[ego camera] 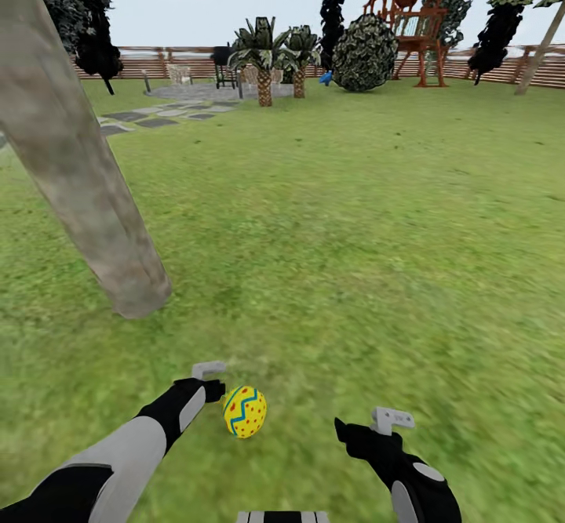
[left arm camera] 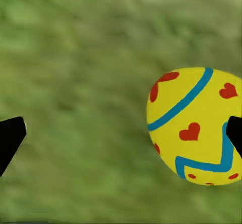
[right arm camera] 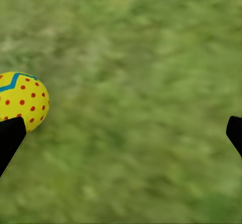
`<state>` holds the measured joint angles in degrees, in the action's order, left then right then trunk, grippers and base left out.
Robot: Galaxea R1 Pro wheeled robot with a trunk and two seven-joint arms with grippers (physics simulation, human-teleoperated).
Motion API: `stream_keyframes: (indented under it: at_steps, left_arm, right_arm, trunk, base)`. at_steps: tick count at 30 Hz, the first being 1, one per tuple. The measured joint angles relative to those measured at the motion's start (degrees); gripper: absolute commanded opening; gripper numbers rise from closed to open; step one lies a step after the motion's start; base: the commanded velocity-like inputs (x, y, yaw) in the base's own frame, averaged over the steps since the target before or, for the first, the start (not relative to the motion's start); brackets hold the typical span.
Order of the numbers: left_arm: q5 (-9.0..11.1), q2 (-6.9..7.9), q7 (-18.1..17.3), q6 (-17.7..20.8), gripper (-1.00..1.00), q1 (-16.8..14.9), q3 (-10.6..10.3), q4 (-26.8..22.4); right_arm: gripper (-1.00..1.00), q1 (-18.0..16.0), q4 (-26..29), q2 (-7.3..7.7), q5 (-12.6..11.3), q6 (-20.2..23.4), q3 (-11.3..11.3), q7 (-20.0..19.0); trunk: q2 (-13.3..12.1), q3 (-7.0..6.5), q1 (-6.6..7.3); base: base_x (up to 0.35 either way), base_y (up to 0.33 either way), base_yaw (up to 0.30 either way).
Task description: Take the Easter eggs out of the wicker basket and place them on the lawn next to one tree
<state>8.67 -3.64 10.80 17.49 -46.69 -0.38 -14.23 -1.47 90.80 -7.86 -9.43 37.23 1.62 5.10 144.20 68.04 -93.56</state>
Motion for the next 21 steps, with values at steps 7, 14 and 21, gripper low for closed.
stream_keyframes:
  at_steps: [7, 14, 21]
  left_arm:
    - [0.0, -0.03, 0.1, 0.0, 1.0, 0.0, 0.0, 0.0]
    - [0.1, -0.02, 0.3, 0.0, 1.0, 0.0, 0.1, 0.0]
    - [0.1, -0.03, 0.4, 0.0, 1.0, 0.0, 0.1, 0.1]
  right_arm:
    - [1.0, -0.1, 0.0, 0.02, 0.0, 0.0, 0.0, 0.1]
    - [1.0, -0.1, 0.0, -0.02, 0.0, 0.1, 0.3, 0.1]
    - [1.0, -0.1, 0.0, 0.02, 0.1, 0.1, 1.8, 0.1]
  trunk:
    - [-0.1, -1.55, 0.17]
    - [-0.2, -3.1, 0.36]
    - [-0.3, -4.66, 0.54]
  base:
    - [-0.039, 0.0, 0.285]
    - [-0.107, 0.0, 0.286]
    - [-0.004, 0.0, 0.282]
